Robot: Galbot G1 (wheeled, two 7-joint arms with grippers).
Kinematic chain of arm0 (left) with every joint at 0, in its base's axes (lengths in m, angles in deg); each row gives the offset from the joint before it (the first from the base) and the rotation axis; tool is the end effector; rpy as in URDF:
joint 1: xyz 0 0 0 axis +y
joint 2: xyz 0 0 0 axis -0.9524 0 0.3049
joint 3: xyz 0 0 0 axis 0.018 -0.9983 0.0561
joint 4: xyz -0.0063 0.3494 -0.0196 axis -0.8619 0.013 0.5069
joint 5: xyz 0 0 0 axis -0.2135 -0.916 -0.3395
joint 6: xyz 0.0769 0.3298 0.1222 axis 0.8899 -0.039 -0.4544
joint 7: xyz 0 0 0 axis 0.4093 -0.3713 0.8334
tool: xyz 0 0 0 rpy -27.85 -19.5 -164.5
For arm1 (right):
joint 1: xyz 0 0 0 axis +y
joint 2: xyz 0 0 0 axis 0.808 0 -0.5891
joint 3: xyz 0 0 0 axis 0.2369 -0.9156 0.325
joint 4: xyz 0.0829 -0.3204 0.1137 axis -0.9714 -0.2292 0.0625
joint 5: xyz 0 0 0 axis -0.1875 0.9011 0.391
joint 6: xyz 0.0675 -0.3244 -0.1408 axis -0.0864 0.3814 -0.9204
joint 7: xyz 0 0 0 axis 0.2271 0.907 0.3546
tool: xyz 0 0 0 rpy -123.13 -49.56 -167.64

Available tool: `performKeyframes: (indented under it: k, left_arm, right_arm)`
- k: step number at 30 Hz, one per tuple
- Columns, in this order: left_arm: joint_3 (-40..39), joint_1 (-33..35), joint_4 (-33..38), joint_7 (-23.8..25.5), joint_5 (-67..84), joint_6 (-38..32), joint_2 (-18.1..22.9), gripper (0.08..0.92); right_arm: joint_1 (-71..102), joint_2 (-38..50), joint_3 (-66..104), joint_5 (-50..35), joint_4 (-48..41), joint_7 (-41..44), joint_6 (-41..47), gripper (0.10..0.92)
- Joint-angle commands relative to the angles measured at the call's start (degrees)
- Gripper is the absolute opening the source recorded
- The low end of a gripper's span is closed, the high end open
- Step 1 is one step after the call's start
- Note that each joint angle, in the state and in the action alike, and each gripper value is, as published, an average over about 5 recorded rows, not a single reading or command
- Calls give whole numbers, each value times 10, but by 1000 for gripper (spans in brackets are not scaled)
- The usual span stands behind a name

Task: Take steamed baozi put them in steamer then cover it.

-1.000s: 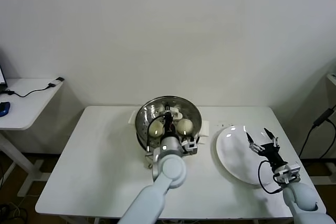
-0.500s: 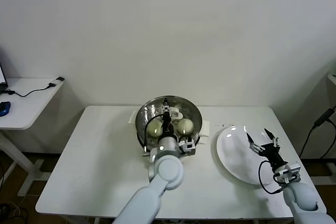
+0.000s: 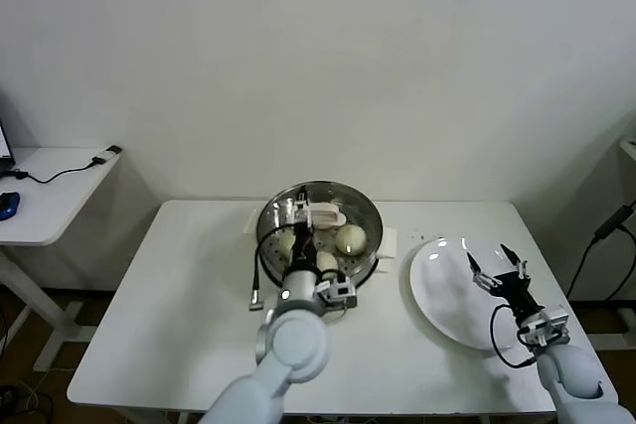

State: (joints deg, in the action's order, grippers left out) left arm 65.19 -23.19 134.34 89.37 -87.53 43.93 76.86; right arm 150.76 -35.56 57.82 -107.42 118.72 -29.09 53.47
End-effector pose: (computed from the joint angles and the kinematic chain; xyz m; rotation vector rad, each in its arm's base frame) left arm 0.2971 -0.1652 -0.2472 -0.0157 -2.3083 -2.0578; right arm 0.3040 -0.2347 -0.4034 0.2315 -3.0055 0.2609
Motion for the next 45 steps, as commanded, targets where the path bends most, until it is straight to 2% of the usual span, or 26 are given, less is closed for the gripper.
performKeyframes:
  k: [1, 4, 8, 17, 23, 29, 45]
  left_arm:
    - [46, 78, 115, -133, 170, -54, -61, 822]
    - [90, 106, 139, -155, 253, -104, -76, 823]
    - [162, 146, 170, -162, 365, -169, -75, 823]
    - [388, 280, 187, -187, 658, -320, -31, 823]
    - [498, 333, 161, -178, 815, -369, -3, 823]
    - [534, 347, 133, -158, 890, -372, 16, 823]
    - [531, 355, 128, -135, 890, -380, 35, 823]
  right_arm:
    - [8, 3, 7, 21, 23, -18, 36, 823]
    - [16, 4, 12, 26, 41, -20, 55, 823]
    - [24, -1, 23, 31, 54, -21, 68, 823]
    - [35, -19, 47, 21, 84, -29, 73, 823]
    - [36, -35, 51, 35, 107, -27, 85, 823]
    - [29, -45, 46, 37, 104, -22, 81, 823]
    - [76, -57, 62, 22, 133, -11, 70, 823]
